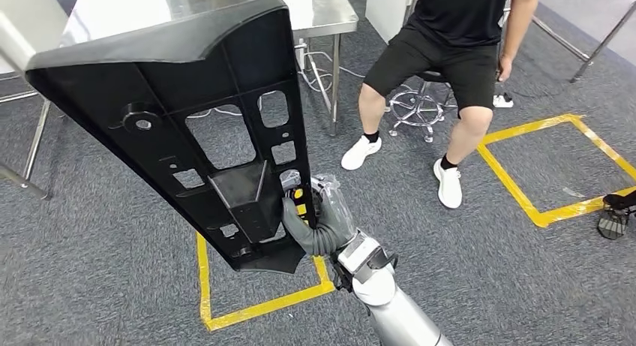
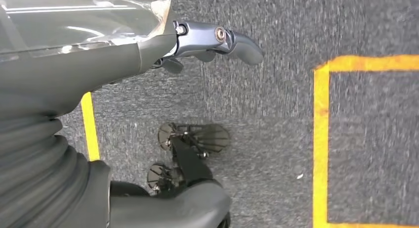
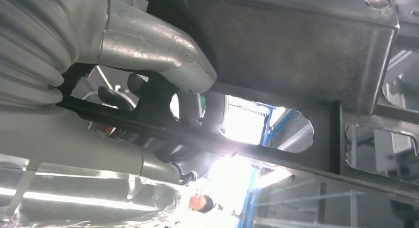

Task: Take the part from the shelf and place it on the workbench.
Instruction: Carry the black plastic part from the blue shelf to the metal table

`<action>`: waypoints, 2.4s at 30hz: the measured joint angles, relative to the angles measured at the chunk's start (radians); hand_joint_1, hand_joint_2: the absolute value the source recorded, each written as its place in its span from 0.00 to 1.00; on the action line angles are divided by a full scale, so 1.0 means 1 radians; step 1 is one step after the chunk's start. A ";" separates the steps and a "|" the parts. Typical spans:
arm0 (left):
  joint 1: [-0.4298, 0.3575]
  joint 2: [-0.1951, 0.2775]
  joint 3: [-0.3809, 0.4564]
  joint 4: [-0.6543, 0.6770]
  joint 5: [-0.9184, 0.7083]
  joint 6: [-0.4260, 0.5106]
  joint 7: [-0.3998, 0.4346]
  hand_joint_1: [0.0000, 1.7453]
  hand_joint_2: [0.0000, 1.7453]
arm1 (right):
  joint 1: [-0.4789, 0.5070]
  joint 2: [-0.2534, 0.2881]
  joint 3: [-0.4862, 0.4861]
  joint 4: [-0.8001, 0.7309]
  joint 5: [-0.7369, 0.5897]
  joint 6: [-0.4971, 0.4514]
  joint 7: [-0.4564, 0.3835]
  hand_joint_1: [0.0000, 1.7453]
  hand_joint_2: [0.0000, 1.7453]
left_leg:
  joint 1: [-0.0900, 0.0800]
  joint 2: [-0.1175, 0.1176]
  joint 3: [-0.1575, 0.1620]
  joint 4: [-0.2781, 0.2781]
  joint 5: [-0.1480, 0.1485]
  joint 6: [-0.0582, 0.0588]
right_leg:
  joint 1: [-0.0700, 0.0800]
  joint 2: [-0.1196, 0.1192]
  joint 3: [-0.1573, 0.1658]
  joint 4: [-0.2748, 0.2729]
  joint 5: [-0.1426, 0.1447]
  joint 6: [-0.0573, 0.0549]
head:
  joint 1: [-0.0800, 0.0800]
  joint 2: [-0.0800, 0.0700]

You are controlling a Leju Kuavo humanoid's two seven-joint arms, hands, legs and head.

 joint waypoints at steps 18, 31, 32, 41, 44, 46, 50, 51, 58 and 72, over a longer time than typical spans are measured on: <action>0.003 -0.007 0.005 0.000 -0.006 0.004 -0.002 0.00 1.00 | 0.004 0.004 -0.014 -0.001 -0.027 -0.006 0.005 0.99 1.00 | 0.013 -0.107 0.018 0.016 -0.030 -0.018 | -0.014 0.109 -0.042 0.008 0.039 -0.001 | 0.007 0.000; 0.001 -0.006 0.006 0.000 -0.021 0.028 -0.010 0.00 1.00 | -0.004 0.021 -0.014 0.000 -0.027 -0.001 0.010 0.99 1.00 | -0.002 -0.063 0.015 -0.003 -0.013 0.013 | 0.002 0.101 -0.029 0.001 0.027 -0.002 | 0.004 0.000; 0.002 -0.006 0.006 0.000 -0.024 0.030 -0.011 0.00 1.00 | -0.005 0.021 -0.014 0.000 -0.026 -0.001 0.011 0.99 1.00 | 0.000 -0.065 0.022 -0.012 -0.010 0.018 | 0.002 0.100 -0.030 0.001 0.026 0.003 | 0.004 0.000; 0.002 -0.010 0.006 0.000 -0.038 0.033 -0.015 0.00 1.00 | -0.005 0.013 -0.014 0.004 -0.024 -0.003 0.014 0.99 1.00 | 0.008 -0.084 0.057 -0.033 -0.015 0.025 | -0.012 0.106 -0.143 0.178 -0.010 0.043 | 0.008 0.000; 0.002 -0.009 0.006 0.000 -0.039 0.035 -0.014 0.00 1.00 | -0.005 0.012 -0.014 0.005 -0.023 -0.003 0.015 0.99 1.00 | 0.006 -0.090 0.063 -0.017 -0.037 0.005 | -0.017 0.107 -0.062 0.015 0.050 0.041 | 0.007 0.000; 0.002 -0.009 0.006 0.000 -0.039 0.035 -0.013 0.00 1.00 | -0.005 0.012 -0.014 0.005 -0.023 -0.004 0.016 0.99 1.00 | 0.006 -0.090 0.064 -0.014 -0.044 -0.006 | -0.013 0.108 -0.056 0.009 0.047 0.023 | 0.007 0.000; 0.001 -0.009 0.006 -0.002 -0.039 0.036 -0.013 0.00 1.00 | -0.007 0.014 -0.015 0.005 -0.023 -0.004 0.016 0.99 1.00 | 0.016 -0.080 0.033 0.069 -0.092 -0.029 | -0.021 0.108 -0.034 0.003 0.035 -0.007 | 0.003 0.000; 0.001 -0.009 0.006 -0.002 -0.040 0.036 -0.013 0.00 1.00 | -0.007 0.015 -0.015 0.005 -0.023 -0.004 0.016 0.99 1.00 | 0.017 -0.076 -0.003 0.134 -0.119 -0.034 | -0.019 0.107 -0.030 0.003 0.031 -0.013 | 0.002 0.000; 0.005 -0.008 0.006 -0.002 -0.040 0.036 -0.013 0.00 1.00 | -0.006 0.016 -0.015 0.005 -0.023 -0.004 0.016 0.99 1.00 | 0.014 -0.069 -0.029 0.062 -0.002 -0.012 | -0.007 0.109 0.012 0.000 -0.005 -0.012 | 0.002 0.000; 0.006 -0.011 0.006 -0.001 -0.048 0.047 -0.013 0.00 1.00 | -0.006 0.010 -0.016 0.006 -0.022 -0.006 0.016 0.99 1.00 | 0.006 -0.083 0.098 -0.039 -0.044 0.030 | -0.015 0.109 -0.121 0.133 0.003 0.065 | 0.006 0.000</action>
